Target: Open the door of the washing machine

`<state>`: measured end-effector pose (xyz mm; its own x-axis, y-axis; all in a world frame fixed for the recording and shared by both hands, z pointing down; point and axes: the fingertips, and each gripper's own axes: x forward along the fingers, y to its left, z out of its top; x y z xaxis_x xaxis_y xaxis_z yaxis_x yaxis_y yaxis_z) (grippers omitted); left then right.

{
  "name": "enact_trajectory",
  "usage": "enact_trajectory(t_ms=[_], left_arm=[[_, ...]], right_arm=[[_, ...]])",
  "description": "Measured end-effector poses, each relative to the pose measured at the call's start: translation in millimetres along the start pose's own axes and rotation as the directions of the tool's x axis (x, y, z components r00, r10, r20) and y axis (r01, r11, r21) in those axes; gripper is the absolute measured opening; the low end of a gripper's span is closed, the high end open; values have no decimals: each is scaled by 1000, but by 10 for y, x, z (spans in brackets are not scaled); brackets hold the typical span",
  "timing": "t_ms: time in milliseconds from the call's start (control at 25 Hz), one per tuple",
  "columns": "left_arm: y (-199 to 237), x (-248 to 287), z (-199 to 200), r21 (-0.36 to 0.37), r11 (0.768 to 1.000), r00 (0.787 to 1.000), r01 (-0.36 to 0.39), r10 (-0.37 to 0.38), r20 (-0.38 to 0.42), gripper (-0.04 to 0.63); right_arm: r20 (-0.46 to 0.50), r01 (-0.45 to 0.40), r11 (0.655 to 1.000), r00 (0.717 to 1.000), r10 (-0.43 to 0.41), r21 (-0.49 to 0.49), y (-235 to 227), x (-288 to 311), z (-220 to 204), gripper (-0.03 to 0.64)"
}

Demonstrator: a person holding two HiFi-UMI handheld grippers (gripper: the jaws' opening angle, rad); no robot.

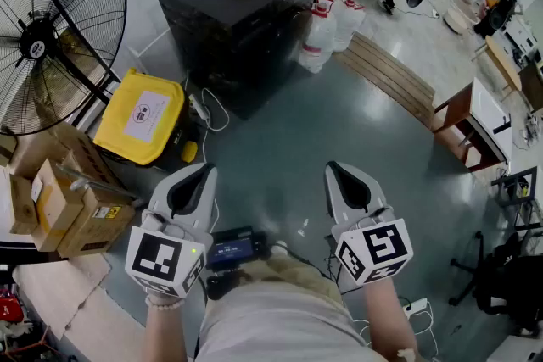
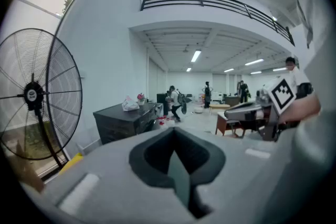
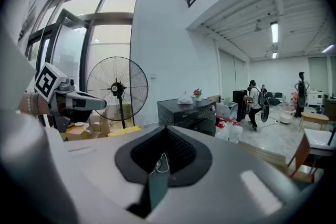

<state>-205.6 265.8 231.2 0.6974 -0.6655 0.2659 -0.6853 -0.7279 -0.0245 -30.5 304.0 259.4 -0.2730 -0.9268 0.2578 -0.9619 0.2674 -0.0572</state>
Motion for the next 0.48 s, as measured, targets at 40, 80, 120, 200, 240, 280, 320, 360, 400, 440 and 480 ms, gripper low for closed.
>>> enact_trajectory(t_ms=[40, 80, 120, 200, 240, 280, 320, 360, 400, 440, 480], left_arm=[[-4, -9, -1, -1, 1000, 1000, 0, 0, 0, -8], [-8, -17, -3, -1, 1000, 1000, 0, 0, -1, -8], [-13, -22, -3, -1, 1000, 1000, 0, 0, -1, -6], [-27, -25, -5, 0, 1000, 1000, 1, -1, -1, -8], [-34, -27, -8, -1, 1000, 1000, 1, -1, -2, -6], [-40, -29, -11, -1, 1000, 1000, 1, -1, -2, -8], [-44, -32, -14, -1, 1000, 1000, 1, -1, -1, -6], [-46, -34, -17, -1, 1000, 1000, 1, -1, -1, -8], [-48, -36, -20, -1, 1000, 1000, 1, -1, 0, -6], [-51, -38, -21, -1, 1000, 1000, 1, -1, 0, -7], [-54, -42, -20, -2, 1000, 1000, 1, -1, 3, -6]], right_arm=[[0, -1, 1000, 1000, 1, 0, 7, -6, -2, 3], [-1, -1, 1000, 1000, 1, 0, 13, -11, -3, 3], [-1, -2, 1000, 1000, 2, 0, 17, -16, -5, 3], [-3, -2, 1000, 1000, 2, 1, 18, -26, -10, 3], [-3, -2, 1000, 1000, 2, 1, 18, -31, -14, 4], [-4, -2, 1000, 1000, 2, 0, 19, -36, -18, 4], [-3, -3, 1000, 1000, 3, 0, 21, -38, -20, 3], [-3, -3, 1000, 1000, 3, -1, 23, -40, -22, 5], [-3, -4, 1000, 1000, 4, -3, 25, -41, -24, 5], [-4, -5, 1000, 1000, 5, -4, 27, -41, -25, 3], [-4, -8, 1000, 1000, 8, -5, 32, -43, -26, 4]])
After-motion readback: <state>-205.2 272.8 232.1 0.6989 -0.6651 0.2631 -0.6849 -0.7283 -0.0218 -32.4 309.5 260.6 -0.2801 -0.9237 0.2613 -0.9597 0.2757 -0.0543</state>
